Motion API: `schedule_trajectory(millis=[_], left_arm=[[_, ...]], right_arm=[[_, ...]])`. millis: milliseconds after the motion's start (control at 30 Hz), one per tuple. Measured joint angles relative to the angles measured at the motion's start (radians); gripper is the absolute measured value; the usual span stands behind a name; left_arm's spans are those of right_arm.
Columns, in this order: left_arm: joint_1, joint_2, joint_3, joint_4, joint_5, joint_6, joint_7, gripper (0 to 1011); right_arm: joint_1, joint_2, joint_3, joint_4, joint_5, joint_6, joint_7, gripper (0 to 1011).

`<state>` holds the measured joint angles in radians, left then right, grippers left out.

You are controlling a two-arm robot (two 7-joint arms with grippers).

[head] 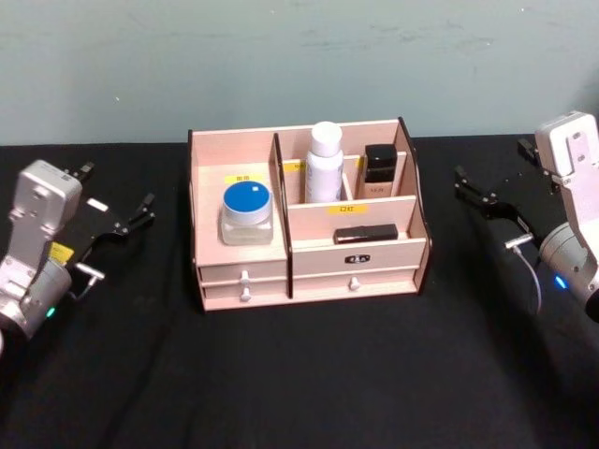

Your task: Pick up the facial cleanser and watermelon frost from the table and place them into the tiered storage box.

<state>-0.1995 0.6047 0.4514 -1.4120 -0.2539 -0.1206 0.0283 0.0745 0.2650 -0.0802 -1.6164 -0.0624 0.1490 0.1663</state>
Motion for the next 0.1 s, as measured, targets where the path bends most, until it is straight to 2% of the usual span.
schedule_trajectory(millis=[100], left_arm=[[0.0, 0.0, 0.0, 0.0, 0.0, 0.0, 0.0, 1001]], right_arm=[[0.0, 0.0, 0.0, 0.0, 0.0, 0.0, 0.0, 1000]])
